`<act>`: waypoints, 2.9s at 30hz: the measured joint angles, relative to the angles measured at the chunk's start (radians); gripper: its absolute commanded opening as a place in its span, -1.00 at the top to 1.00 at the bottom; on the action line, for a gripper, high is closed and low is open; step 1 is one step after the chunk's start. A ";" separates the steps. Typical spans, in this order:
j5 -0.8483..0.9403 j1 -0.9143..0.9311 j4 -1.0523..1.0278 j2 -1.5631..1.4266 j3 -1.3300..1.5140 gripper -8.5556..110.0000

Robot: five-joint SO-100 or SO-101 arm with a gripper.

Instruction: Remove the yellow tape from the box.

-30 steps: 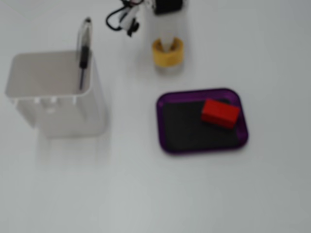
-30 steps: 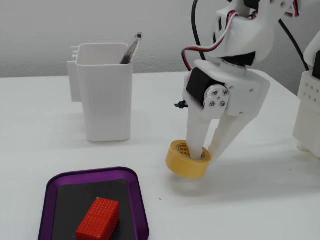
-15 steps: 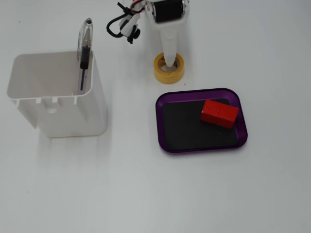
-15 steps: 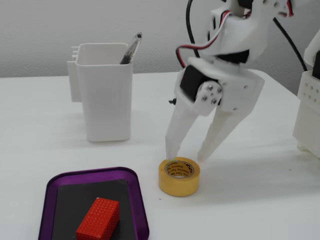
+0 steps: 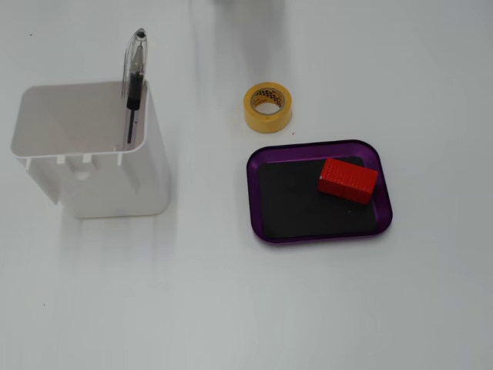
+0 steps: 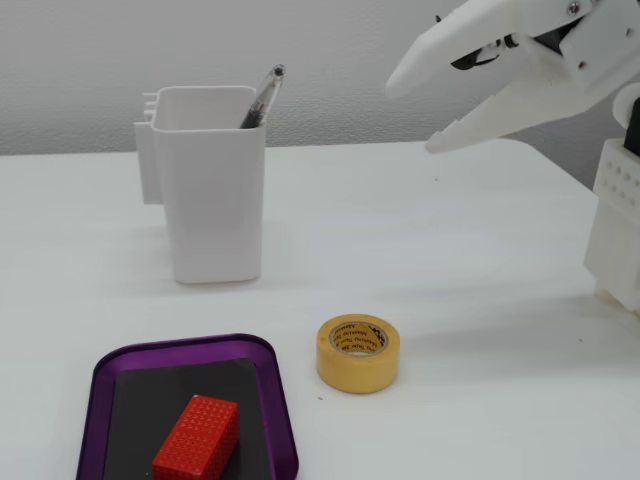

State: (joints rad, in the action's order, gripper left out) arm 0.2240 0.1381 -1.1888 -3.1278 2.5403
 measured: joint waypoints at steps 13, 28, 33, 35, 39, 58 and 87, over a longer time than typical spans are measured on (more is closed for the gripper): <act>-0.054 0.067 0.032 -0.227 0.420 0.60; -0.179 0.067 0.009 -0.227 0.518 0.86; -0.179 0.067 0.009 -0.227 0.518 0.85; -0.179 0.067 0.009 -0.227 0.518 0.86; -0.179 0.067 0.009 -0.227 0.518 0.86; -0.179 0.067 0.009 -0.227 0.518 0.86; -0.179 0.067 0.009 -0.227 0.518 0.86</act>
State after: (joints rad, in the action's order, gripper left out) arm 0.0445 0.2056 -1.1796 -3.3548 3.0588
